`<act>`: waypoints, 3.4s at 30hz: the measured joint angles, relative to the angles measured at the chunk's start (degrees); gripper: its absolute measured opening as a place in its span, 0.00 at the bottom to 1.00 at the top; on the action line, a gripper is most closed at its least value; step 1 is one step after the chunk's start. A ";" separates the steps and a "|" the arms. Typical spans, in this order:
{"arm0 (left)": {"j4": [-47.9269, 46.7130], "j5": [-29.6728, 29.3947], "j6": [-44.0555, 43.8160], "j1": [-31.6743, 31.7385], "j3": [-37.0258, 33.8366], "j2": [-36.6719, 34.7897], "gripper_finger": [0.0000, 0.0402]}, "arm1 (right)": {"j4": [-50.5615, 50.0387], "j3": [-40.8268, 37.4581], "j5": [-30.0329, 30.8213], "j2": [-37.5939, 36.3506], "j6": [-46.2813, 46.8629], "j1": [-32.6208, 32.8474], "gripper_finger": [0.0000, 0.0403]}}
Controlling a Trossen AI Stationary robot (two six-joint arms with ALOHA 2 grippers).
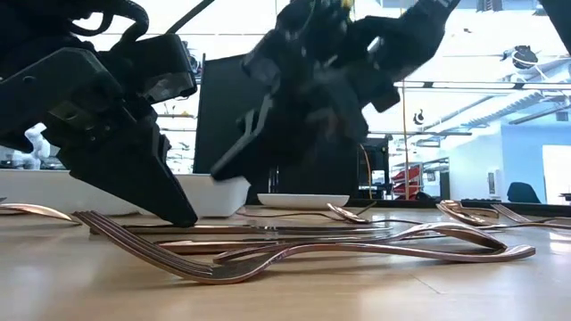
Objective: Sort silverware
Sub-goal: Put the knife on the utensil tray
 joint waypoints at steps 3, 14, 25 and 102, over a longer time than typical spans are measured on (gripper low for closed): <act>-0.15 0.00 0.90 0.00 0.00 0.00 0.05 | -1.76 0.02 0.00 -0.66 4.21 0.08 0.14; -0.24 0.17 2.67 0.18 -0.12 -0.79 0.05 | -6.02 -0.12 1.32 0.04 7.94 3.38 0.43; -0.88 -1.03 6.19 0.20 -0.28 -6.93 0.05 | -7.08 -0.07 12.03 2.03 9.73 5.63 0.40; 7.88 2.40 12.16 5.62 -0.59 1.81 0.00 | -12.14 -7.44 21.11 -8.25 19.59 9.55 0.00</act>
